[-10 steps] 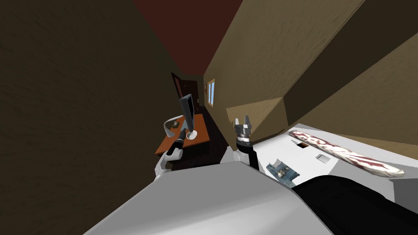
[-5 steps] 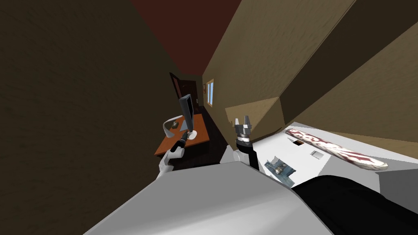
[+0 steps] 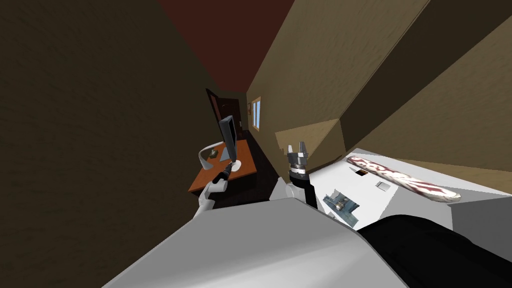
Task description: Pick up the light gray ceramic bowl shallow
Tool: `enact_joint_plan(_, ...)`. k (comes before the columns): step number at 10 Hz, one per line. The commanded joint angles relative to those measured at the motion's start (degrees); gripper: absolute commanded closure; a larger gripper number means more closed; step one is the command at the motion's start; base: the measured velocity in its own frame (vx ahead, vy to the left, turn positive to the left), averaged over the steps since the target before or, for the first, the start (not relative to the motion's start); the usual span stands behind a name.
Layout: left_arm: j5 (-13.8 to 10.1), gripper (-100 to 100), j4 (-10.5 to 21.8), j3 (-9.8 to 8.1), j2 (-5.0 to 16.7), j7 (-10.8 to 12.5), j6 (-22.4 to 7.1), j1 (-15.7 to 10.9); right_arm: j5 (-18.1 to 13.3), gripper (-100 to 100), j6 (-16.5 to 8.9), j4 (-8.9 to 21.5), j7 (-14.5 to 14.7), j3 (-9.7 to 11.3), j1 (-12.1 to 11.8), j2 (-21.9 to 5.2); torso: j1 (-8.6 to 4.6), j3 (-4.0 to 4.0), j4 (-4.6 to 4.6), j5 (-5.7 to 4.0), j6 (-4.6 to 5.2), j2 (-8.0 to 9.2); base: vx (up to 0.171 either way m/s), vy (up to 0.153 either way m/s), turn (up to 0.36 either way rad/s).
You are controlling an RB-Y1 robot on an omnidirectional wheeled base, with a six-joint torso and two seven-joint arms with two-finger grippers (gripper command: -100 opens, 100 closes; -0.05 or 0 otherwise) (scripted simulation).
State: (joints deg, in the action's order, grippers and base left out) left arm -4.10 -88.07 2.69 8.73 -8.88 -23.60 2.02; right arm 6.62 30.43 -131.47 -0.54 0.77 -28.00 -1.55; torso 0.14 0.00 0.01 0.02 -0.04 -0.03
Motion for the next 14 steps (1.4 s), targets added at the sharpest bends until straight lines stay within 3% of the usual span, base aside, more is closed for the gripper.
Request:
enact_joint_plan(1, 0.43, -100, 2.86, 0.37, -0.47, -0.18, -2.86, -1.8, 0.0, 0, 0.0, 0.0, 0.0, 0.0, 0.0, 0.0, 0.0, 0.0, 0.0, 0.0, 0.0, 0.0, 0.005, 0.037, -0.057)
enact_joint_plan(2, 0.43, -100, 3.27, 0.37, -0.47, -0.18, -2.99, -1.8, 0.0, 0, 0.0, 0.0, 0.0, 0.0, 0.0, 0.0, 0.02, -0.01, 0.0, 0.0, 0.02, -0.02, 0.007, 0.032, -0.033)
enact_joint_plan(7, 1.01, -100, 11.35, 1.81, -0.81, -0.42, -11.27, -6.81, 0.0, 0, 0.0, 0.0, 0.0, 0.0, 0.0, 0.0, 0.09, -0.05, -0.02, 0.02, 0.0, -0.1, 0.026, 0.051, -0.055)
enact_joint_plan(14, 2.03, -100, 20.66, 3.25, -1.3, -0.46, -19.6, -11.8, 0.0, 0, 0.0, 0.0, 0.0, 0.0, -0.01, 0.0, 0.1, -0.12, -0.04, 0.02, 0.0, -0.21, 0.044, 0.063, -0.048)
